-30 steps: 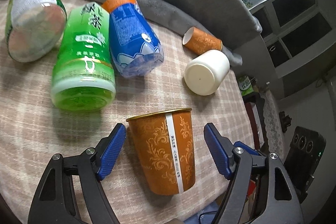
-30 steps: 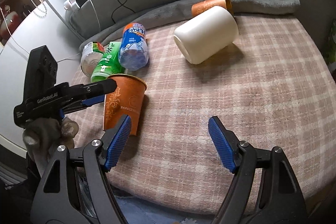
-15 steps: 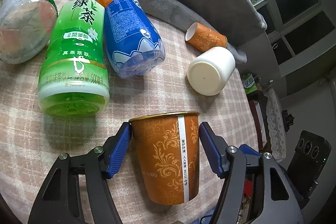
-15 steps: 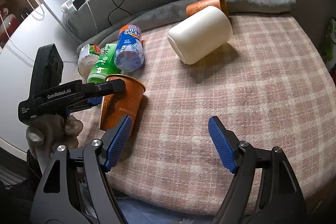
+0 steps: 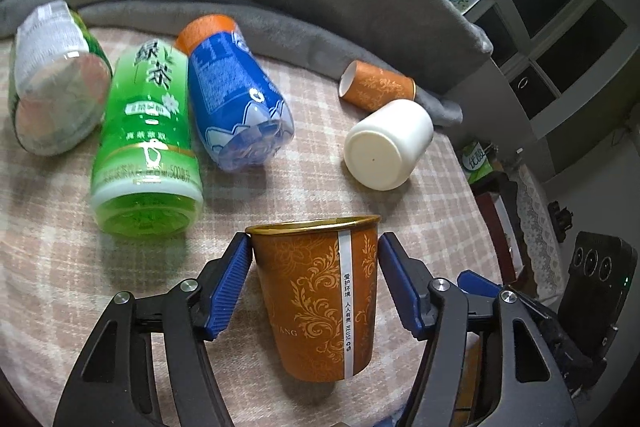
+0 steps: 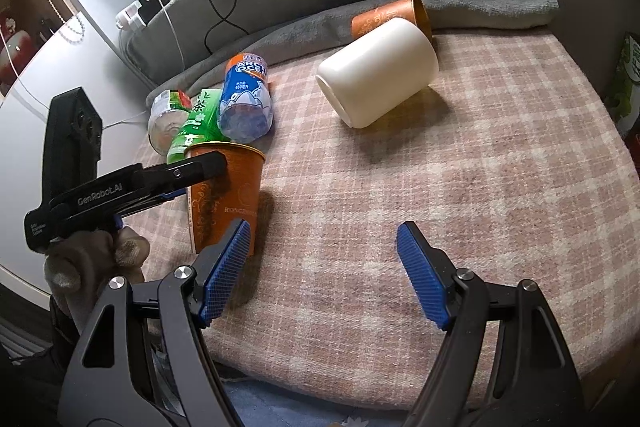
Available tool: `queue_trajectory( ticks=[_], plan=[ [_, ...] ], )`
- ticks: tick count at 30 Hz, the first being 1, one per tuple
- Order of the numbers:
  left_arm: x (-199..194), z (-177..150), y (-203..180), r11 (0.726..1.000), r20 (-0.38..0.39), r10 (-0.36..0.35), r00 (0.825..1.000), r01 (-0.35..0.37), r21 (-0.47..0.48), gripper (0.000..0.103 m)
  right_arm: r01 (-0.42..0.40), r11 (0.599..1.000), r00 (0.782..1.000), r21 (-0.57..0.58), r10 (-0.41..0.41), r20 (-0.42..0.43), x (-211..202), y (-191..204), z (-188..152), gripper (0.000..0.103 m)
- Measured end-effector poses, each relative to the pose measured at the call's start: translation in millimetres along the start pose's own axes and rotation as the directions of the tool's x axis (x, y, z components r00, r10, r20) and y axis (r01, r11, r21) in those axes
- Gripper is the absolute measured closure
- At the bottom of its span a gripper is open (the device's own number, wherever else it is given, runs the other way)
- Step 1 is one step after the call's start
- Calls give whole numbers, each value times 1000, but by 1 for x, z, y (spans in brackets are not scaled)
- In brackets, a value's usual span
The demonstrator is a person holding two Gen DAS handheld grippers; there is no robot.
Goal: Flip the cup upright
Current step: 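Hold the orange cup in the left tool and lower it toward the table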
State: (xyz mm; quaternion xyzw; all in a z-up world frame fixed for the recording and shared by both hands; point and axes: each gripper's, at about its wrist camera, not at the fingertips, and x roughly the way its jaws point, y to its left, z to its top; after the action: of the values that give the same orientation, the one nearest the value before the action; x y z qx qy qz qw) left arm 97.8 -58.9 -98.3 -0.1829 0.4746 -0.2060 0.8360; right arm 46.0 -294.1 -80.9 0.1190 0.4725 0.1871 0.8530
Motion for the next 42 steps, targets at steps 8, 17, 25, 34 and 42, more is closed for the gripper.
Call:
queue_trajectory(
  ticks=[8, 17, 25, 34, 42],
  plan=[
    [-12, -4, -14, 997, 67, 31, 997, -36, 68, 38, 6, 1000, 1000, -7, -6, 15, -3, 2, 1, 25],
    [-15, -2, -25, 987, 150, 70, 986, -91, 133, 38, 32, 999, 998, -31, -30, 49, -9, 10, 1, 25],
    [-12, 1, -33, 977, 211, 92, 973, -129, 169, 38, 37, 999, 998, -21, -36, 51, -11, 7, 1, 25],
    [-8, 0, -37, 958, 279, 126, 952, -190, 217, 38, 36, 999, 998, -9, -35, 49, -10, 2, 1, 25],
    [0, -15, -42, 924, 302, 171, 938, -259, 280, 38, 33, 999, 998, -8, -33, 52, -10, 3, 1, 25]
  ],
)
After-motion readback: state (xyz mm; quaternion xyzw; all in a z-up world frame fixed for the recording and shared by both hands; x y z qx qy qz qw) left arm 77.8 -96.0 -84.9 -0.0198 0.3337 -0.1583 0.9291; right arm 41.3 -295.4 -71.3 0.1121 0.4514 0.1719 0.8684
